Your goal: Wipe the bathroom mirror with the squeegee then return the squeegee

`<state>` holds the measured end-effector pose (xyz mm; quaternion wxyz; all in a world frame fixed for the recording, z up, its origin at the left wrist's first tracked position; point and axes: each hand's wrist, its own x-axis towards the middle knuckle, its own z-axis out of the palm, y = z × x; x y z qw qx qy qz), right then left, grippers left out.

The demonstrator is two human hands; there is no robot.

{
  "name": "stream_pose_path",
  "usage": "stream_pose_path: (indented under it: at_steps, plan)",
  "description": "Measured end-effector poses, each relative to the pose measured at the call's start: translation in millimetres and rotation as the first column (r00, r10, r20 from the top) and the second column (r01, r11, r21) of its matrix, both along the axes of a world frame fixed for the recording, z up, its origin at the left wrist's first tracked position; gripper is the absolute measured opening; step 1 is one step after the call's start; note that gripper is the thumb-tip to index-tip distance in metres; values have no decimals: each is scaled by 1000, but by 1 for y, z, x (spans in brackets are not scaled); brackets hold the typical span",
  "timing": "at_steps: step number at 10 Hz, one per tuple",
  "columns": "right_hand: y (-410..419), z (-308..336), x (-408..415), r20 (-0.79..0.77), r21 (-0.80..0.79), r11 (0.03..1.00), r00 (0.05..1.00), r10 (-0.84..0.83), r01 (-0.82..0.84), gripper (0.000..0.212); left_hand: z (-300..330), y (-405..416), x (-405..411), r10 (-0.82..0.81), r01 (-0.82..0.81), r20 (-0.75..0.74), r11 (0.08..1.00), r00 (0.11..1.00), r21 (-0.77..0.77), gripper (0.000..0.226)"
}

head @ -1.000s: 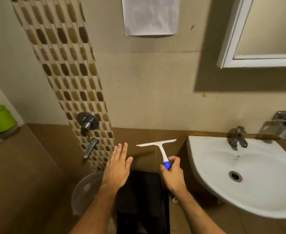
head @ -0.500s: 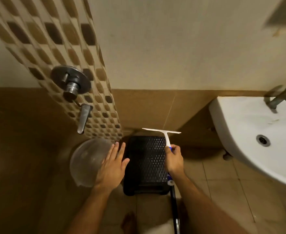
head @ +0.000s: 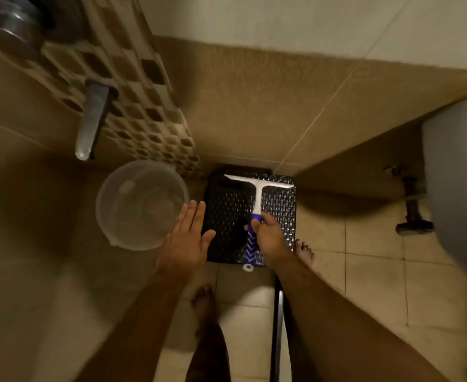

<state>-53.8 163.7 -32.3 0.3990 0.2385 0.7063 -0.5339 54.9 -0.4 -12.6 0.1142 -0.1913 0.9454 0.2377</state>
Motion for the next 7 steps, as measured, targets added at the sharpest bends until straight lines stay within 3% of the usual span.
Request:
stream_pose_path:
  at_steps: [2, 4, 6, 7]
  plan:
    - [8, -63, -9, 8, 22, 994, 994, 111, -111, 27, -59, 9, 18, -41, 45, 103, 998, 994, -33, 68]
    - [13, -92, -11, 5, 32, 990, 990, 138, -138, 42, -75, 27, 26, -110, 106, 147, 994, 983, 34, 71]
    - [16, -100, -14, 73, -37, 997, 995, 72, -69, 40, -72, 31, 17, -103, 94, 161, 994, 982, 65, 70]
    - [20, -95, -19, 35, 35, 999, 999, 10, -12, 47, -60, 25, 13, -86, 79, 154, 996, 984, 51, 70]
